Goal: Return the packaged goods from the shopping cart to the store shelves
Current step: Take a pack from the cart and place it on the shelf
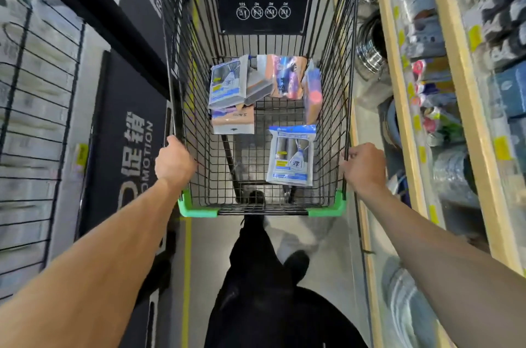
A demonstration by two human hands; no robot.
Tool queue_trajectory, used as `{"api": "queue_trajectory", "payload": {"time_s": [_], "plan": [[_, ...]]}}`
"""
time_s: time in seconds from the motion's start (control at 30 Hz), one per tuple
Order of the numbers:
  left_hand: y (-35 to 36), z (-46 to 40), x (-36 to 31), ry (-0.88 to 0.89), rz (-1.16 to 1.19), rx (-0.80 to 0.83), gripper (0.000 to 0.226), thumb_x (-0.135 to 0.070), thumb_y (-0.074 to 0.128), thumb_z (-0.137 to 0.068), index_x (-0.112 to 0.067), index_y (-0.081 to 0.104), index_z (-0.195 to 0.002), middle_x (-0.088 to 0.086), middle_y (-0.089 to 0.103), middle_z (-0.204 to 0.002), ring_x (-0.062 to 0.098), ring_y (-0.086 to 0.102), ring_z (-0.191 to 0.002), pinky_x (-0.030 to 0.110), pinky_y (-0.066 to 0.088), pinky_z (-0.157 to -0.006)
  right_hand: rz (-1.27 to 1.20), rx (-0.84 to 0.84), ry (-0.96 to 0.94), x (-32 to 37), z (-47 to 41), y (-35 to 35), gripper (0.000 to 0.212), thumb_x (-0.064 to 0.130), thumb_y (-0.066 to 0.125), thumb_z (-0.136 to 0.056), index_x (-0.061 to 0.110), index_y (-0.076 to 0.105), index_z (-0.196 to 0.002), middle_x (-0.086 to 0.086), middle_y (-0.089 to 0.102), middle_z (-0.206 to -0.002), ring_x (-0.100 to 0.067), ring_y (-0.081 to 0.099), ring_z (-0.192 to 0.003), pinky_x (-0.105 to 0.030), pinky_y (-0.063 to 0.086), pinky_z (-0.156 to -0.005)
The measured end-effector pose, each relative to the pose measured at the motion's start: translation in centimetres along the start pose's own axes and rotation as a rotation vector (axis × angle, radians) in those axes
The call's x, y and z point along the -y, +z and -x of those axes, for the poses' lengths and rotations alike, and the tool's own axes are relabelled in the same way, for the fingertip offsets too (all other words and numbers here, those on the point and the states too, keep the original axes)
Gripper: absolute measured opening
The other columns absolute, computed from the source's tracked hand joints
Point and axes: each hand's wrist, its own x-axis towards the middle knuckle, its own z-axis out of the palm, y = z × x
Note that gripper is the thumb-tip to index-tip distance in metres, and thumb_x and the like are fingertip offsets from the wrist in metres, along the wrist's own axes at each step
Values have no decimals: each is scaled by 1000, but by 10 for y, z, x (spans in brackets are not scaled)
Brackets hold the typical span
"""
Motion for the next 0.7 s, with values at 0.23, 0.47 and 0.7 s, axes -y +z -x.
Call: {"api": "queue_trajectory", "payload": {"time_s": [0.23,0.47,0.7], "plan": [[9,73,9,-25,166,-325,44,-6,56,-91,-5,43,-133,19,49,-131,34,47,-122,44,43,-99,-26,-7,-145,-36,48,-22,37,13,86,-72,6,71,-105,-14,72,-103,-29,69,-93,-33,52,-83],[36,62,-57,242,723,-164,12,-12,53,-96,-12,58,-107,-2,58,-94,13,54,-83,28,46,-78,214,32,-615,-10,80,22,31,5,80,-75,14,63,-99,-2,60,-98,-23,60,-89,-39,53,-73],[136,-34,-52,-406,1038,445,46,-37,57,-74,-13,60,-114,9,53,-96,18,47,-62,30,42,-54,-12,367,-344,27,26,110,12,18,75,-85,20,67,-95,12,62,-78,-15,64,-75,-30,54,-71]]}}
